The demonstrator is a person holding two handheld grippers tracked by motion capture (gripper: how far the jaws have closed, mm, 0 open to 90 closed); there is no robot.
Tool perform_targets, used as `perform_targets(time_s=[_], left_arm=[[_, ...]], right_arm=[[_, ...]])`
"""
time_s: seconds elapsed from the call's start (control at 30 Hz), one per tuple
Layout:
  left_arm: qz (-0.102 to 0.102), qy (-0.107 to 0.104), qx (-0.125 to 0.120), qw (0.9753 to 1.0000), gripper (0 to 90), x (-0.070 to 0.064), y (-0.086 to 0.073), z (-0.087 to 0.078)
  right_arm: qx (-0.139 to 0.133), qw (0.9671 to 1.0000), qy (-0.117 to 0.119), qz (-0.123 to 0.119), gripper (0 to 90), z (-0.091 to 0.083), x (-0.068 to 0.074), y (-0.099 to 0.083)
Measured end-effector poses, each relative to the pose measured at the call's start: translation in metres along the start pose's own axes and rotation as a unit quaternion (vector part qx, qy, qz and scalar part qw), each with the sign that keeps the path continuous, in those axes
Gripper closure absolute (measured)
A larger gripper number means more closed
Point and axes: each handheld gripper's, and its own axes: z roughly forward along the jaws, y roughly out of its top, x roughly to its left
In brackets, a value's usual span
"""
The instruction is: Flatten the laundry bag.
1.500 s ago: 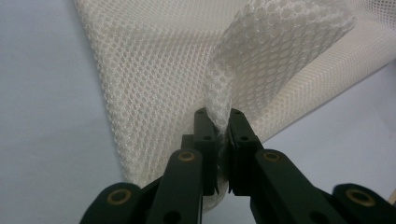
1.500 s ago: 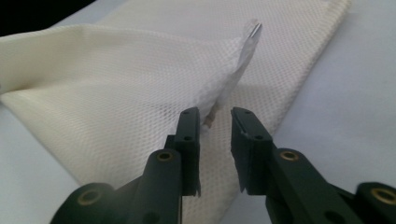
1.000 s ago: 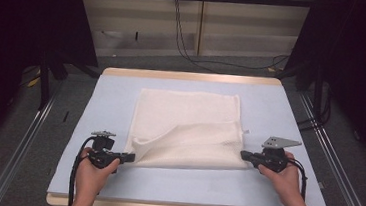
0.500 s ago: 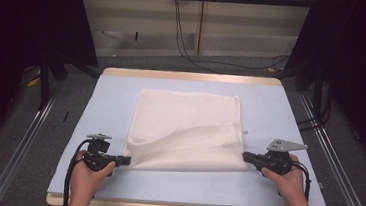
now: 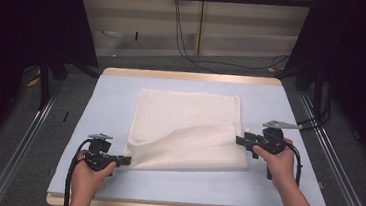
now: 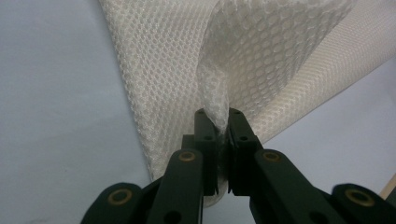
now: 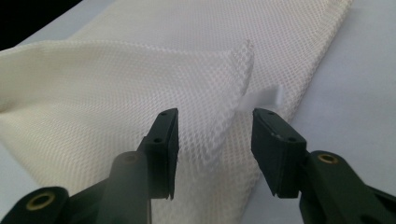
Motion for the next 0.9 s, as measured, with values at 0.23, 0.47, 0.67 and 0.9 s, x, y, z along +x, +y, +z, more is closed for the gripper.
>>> perform_targets(time_s=[0.23,0.47,0.67,0.9], left_arm=[[0.004,0.002,-0.001,1.0000,85.1,0.000,-0.001,0.000],[0.001,0.004,-0.002,1.0000,85.0,-0.001,-0.001,0.000],[0.002,0.011,-0.002,0.9999,84.9,-0.004,-0.001,0.003],[-0.002,0.013,-0.008,0.9999,84.2,-0.006,0.001,0.003]], right_arm=[[0.024,0.9997,0.003,0.000,75.6,0.015,0.006,-0.002],[-0.022,0.9976,0.046,-0.048,85.9,-0.006,0.008,-0.003],[-0.031,0.9909,0.094,-0.091,86.3,-0.031,0.012,-0.019],[0.006,0.9822,0.127,-0.138,86.4,-0.044,0.018,-0.041]])
